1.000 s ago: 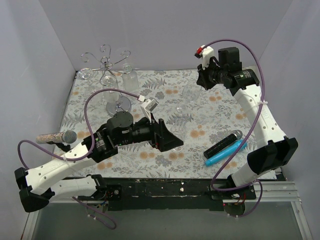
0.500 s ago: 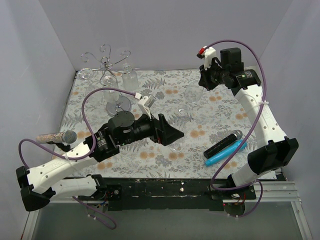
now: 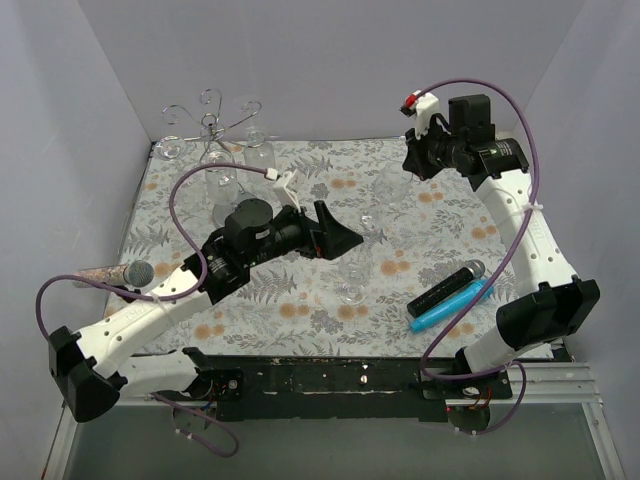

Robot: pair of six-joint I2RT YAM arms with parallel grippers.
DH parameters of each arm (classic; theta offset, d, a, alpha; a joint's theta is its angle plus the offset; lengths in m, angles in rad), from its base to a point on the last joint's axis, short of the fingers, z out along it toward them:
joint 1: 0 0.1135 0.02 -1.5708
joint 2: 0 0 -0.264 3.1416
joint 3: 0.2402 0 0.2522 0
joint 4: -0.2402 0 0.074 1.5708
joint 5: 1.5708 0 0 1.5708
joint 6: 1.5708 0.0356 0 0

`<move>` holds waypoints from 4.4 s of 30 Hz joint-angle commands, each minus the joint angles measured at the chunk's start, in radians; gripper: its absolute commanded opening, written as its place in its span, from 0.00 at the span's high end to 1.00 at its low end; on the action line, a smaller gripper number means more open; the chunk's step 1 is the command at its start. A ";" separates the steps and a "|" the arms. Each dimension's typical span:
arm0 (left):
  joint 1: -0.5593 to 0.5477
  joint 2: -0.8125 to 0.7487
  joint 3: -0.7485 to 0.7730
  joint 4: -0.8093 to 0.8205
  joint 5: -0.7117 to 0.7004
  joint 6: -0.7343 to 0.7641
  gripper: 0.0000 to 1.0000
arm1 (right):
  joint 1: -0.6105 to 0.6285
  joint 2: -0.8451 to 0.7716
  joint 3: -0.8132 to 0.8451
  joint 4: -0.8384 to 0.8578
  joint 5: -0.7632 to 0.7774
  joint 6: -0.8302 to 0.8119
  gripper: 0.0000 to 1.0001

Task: Place the wine glass upside down on the wine glass rack
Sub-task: Turn the wine glass upside down at the wine rack.

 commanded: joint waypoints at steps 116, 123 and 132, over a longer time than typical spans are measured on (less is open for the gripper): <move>0.325 0.117 -0.118 0.397 0.125 -0.349 1.00 | -0.100 -0.208 0.064 0.102 -0.529 0.215 0.57; 0.325 0.082 -0.122 0.345 0.084 -0.346 1.00 | -0.106 -0.224 0.042 0.089 -0.521 0.186 0.51; 0.325 0.056 -0.129 0.290 0.052 -0.330 1.00 | -0.138 -0.255 0.064 0.063 -0.563 0.162 0.48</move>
